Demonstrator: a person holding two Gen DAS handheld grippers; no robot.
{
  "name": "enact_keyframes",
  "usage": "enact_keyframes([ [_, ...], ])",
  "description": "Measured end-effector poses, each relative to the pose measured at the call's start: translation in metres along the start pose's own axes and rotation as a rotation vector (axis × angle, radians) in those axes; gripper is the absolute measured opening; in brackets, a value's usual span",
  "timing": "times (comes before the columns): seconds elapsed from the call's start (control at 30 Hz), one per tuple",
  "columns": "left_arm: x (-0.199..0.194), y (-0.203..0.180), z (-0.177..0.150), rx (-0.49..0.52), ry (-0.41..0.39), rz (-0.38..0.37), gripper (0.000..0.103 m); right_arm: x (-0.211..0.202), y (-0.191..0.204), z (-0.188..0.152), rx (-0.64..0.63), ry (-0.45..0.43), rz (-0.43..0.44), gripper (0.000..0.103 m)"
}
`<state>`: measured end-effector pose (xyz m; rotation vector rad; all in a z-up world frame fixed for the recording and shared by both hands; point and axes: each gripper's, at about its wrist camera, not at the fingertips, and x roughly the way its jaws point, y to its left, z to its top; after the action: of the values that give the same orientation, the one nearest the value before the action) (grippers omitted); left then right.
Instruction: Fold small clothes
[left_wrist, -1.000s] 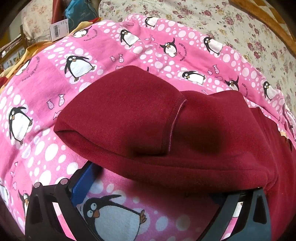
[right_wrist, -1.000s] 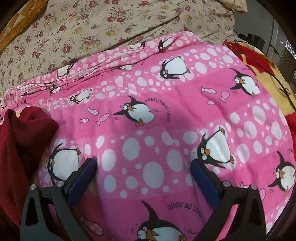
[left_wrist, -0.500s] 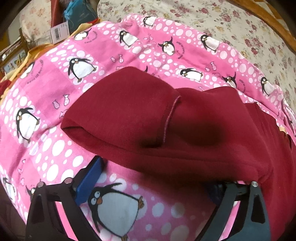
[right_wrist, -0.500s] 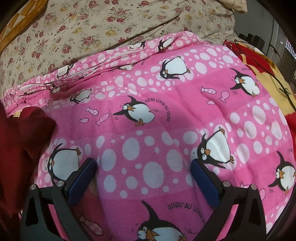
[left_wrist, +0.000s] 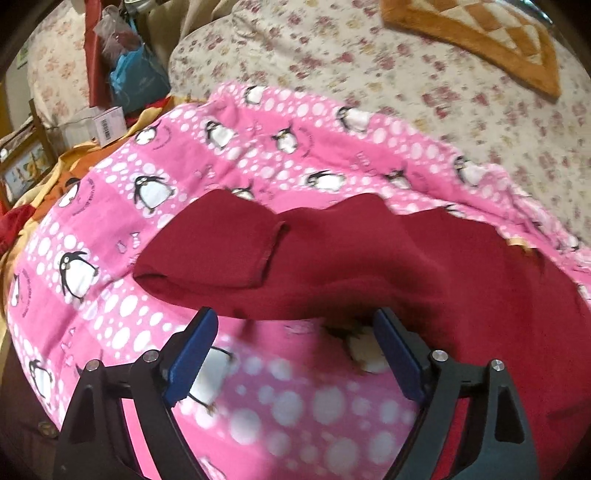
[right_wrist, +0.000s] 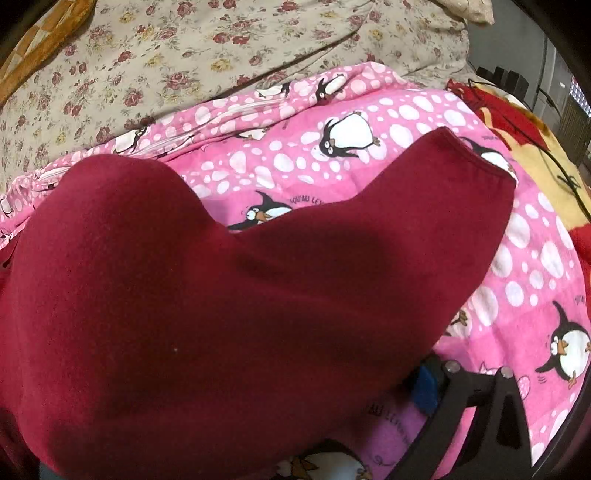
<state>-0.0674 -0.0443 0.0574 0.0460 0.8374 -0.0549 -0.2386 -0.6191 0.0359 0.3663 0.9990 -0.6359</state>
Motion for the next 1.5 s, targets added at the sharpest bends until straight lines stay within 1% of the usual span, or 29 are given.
enact_keyframes([
  [0.07,-0.010,-0.006,-0.001,-0.001,-0.011,-0.037,0.069,0.001,0.000,-0.001,-0.001,-0.001,-0.001,0.103],
  [0.2,-0.028,-0.018,-0.015,0.014,-0.037,-0.061,0.069,0.002,0.001,0.000,0.000,-0.002,-0.001,0.103],
  [0.3,-0.033,-0.025,-0.024,0.038,-0.043,-0.052,0.069,0.000,-0.001,-0.001,-0.002,-0.002,-0.002,0.103],
  [0.5,-0.036,-0.028,-0.029,0.052,-0.065,-0.069,0.069,-0.003,0.001,-0.001,-0.008,0.012,-0.016,0.103],
  [0.63,-0.035,-0.030,-0.029,0.069,-0.066,-0.081,0.069,-0.023,0.002,-0.005,-0.017,0.091,0.021,0.103],
  [0.7,-0.034,-0.031,-0.029,0.073,-0.065,-0.085,0.069,-0.044,0.004,-0.016,-0.029,0.087,0.039,0.103],
  [0.83,-0.036,-0.030,-0.029,0.076,-0.075,-0.090,0.069,-0.095,0.016,-0.043,-0.026,0.078,0.171,0.103],
  [0.9,-0.037,-0.031,-0.029,0.075,-0.081,-0.089,0.069,-0.120,0.028,-0.053,-0.046,0.063,0.228,0.103],
  [1.0,-0.038,-0.031,-0.029,0.072,-0.080,-0.091,0.069,-0.155,0.061,-0.070,-0.096,0.056,0.356,0.103],
  [1.07,-0.038,-0.031,-0.029,0.074,-0.081,-0.087,0.069,-0.166,0.086,-0.080,-0.143,0.064,0.429,0.103],
  [1.2,-0.037,-0.031,-0.029,0.078,-0.086,-0.082,0.069,-0.180,0.141,-0.096,-0.235,0.034,0.517,0.103],
  [1.23,-0.037,-0.031,-0.029,0.078,-0.086,-0.080,0.069,-0.178,0.156,-0.098,-0.254,0.030,0.529,0.103],
  [1.37,-0.032,-0.032,-0.028,0.077,-0.077,-0.084,0.069,-0.170,0.208,-0.104,-0.288,0.001,0.518,0.103],
  [1.5,-0.029,-0.033,-0.026,0.080,-0.078,-0.075,0.069,-0.150,0.245,-0.102,-0.333,-0.022,0.437,0.103],
])
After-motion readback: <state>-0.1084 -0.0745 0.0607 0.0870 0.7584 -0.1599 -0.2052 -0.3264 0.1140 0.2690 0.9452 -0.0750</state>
